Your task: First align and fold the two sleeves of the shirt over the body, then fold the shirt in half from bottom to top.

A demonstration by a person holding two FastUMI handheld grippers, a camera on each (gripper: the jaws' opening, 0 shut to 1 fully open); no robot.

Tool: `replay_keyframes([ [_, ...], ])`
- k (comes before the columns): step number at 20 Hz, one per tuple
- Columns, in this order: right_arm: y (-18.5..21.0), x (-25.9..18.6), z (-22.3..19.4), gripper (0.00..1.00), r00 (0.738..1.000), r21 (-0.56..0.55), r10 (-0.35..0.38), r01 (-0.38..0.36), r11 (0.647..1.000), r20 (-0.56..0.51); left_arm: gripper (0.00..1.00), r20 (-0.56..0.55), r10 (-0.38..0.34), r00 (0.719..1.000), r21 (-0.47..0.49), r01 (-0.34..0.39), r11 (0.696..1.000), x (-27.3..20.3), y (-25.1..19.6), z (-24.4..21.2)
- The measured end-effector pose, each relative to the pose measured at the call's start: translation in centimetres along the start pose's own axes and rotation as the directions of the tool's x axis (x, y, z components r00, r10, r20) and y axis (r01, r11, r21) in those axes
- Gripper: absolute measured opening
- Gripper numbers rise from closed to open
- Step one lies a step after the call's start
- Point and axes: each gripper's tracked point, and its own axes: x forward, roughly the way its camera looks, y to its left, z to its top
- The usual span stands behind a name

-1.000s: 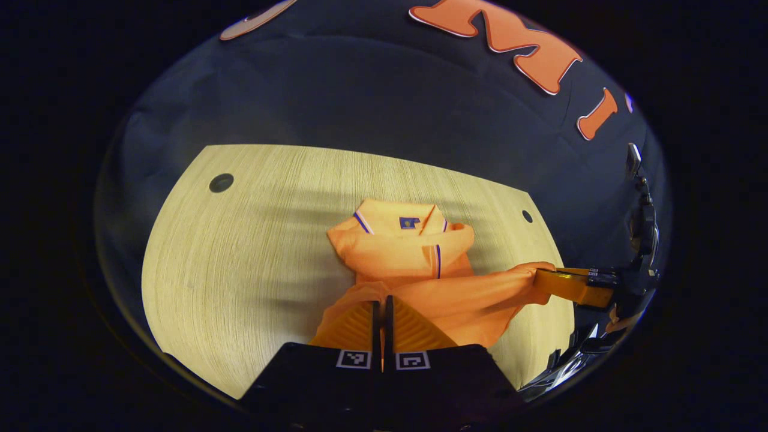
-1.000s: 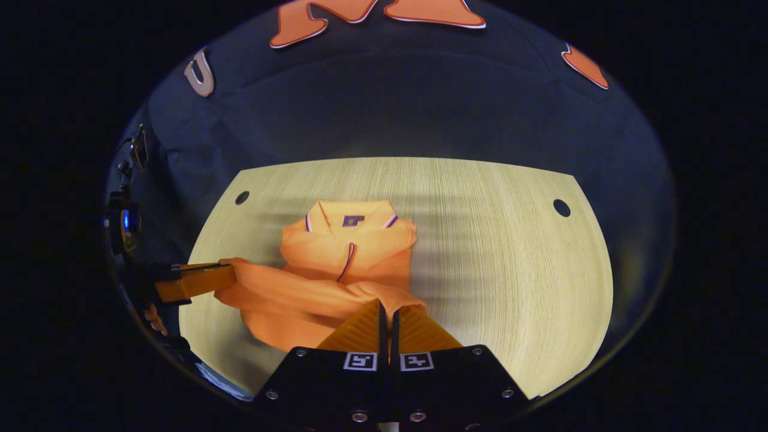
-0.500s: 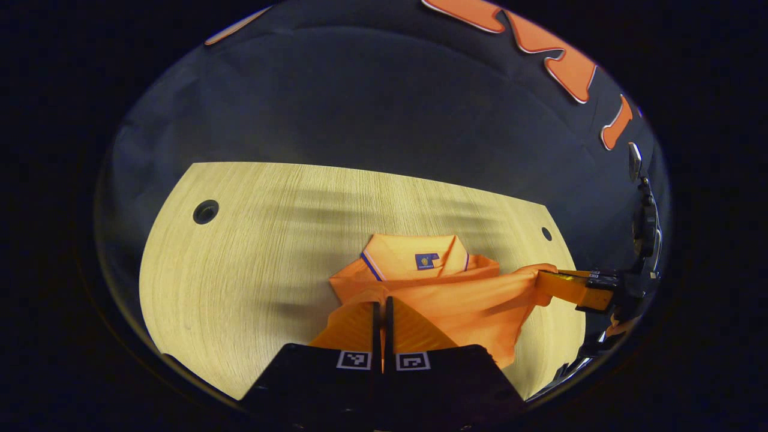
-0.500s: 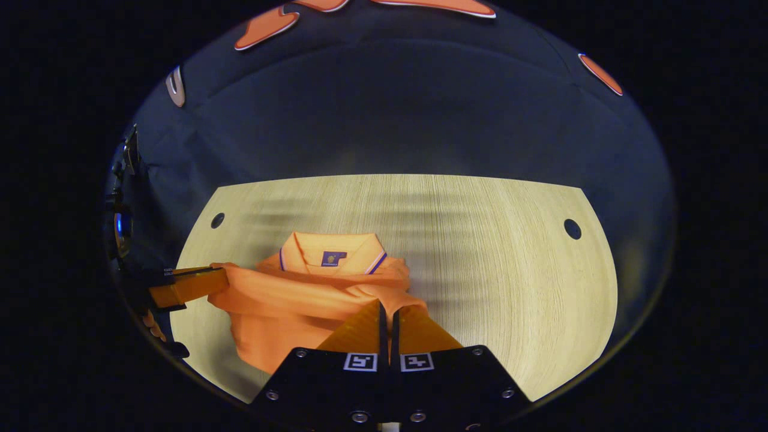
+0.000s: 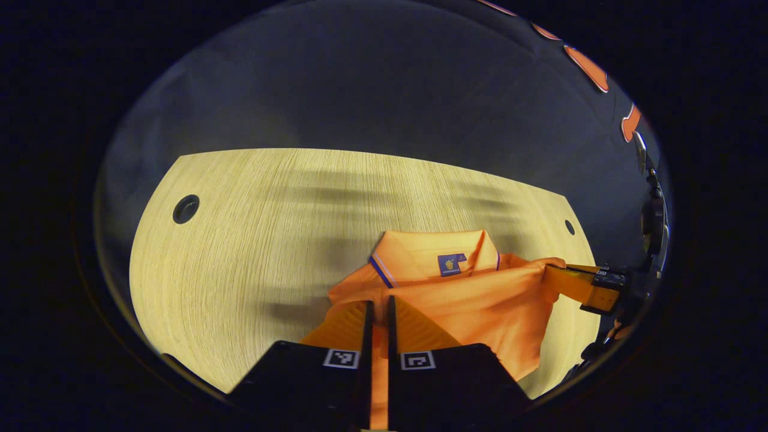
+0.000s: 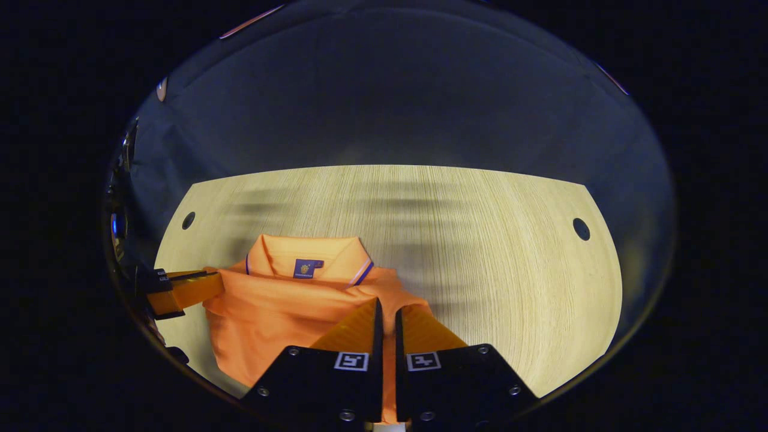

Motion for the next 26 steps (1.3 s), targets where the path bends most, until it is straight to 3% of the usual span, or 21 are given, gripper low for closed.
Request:
replay_keyframes([
  [1, 0.0, 0.2, -0.2, 0.10, 1.000, 0.007, -0.006, 0.006, 1.000, -0.007, 0.13, -0.001, 0.004, 1.000, -0.008, -0.004, 1.000, -0.1, 0.3, 0.0],
  [6, -0.3, -0.1, -0.1, 0.98, 1.000, 0.003, -0.020, 0.020, 1.000, 0.010, 1.00, 0.035, 0.074, 0.997, -0.036, -0.073, 0.997, -1.5, 2.3, 0.8],
  [11, -0.2, -3.4, 2.5, 0.99, 0.994, 0.033, -0.005, 0.001, 0.999, 0.109, 0.99, 0.180, 0.084, 0.980, -0.038, -0.078, 0.996, -5.3, 1.8, 3.8],
  [16, -0.9, -10.2, 5.1, 0.99, 0.970, 0.041, -0.016, 0.006, 0.999, 0.241, 0.99, 0.361, 0.086, 0.929, 0.016, -0.098, 0.995, -12.7, -0.2, 7.5],
  [20, -1.5, -17.0, 6.7, 0.99, 0.920, 0.020, -0.039, 0.034, 0.999, 0.390, 0.99, 0.508, 0.081, 0.858, 0.050, -0.123, 0.991, -20.8, -1.5, 9.4],
  [26, -0.6, -27.9, 6.2, 0.99, 0.829, 0.011, -0.003, -0.003, 1.000, 0.559, 0.99, 0.650, 0.055, 0.758, 0.058, -0.122, 0.991, -32.9, -3.9, 8.3],
])
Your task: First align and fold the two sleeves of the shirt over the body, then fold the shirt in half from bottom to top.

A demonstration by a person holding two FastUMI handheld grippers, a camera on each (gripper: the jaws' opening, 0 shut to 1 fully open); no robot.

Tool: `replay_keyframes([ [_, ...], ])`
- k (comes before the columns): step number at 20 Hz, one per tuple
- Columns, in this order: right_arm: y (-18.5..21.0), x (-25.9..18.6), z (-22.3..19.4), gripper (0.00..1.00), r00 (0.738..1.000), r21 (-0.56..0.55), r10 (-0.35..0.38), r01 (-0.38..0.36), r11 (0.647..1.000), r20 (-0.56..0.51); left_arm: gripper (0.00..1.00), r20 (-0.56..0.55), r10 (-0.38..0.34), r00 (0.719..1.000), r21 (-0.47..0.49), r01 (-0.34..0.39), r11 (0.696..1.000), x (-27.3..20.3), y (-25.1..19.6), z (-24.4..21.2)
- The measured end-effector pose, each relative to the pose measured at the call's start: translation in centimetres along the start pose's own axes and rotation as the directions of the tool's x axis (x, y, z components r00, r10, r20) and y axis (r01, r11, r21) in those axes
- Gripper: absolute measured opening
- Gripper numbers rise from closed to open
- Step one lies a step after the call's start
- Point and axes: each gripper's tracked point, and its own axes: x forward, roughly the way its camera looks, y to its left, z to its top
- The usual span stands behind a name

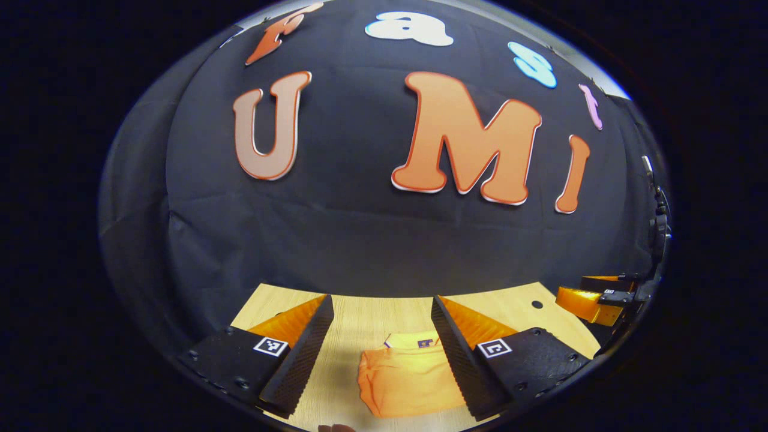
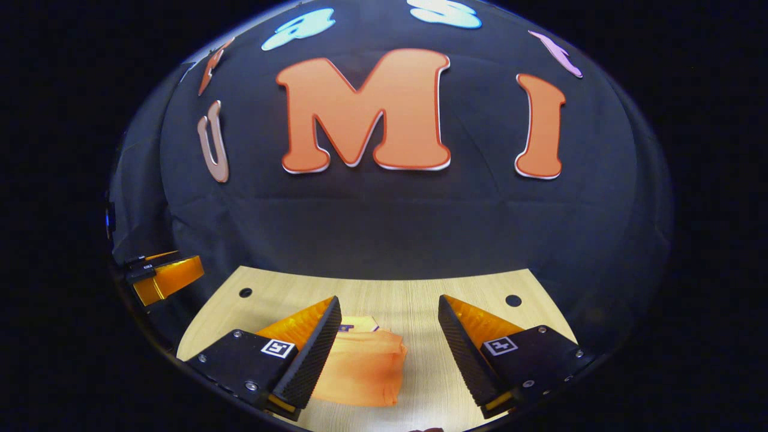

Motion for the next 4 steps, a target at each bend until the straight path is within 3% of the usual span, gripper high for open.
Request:
replay_keyframes([
  [4, 0.8, -5.4, 2.0, 0.98, 0.994, -0.021, 0.022, -0.020, 1.000, 0.108, 0.98, 0.098, 0.027, 0.995, 0.010, -0.028, 1.000, -6.1, 0.5, 2.6],
])
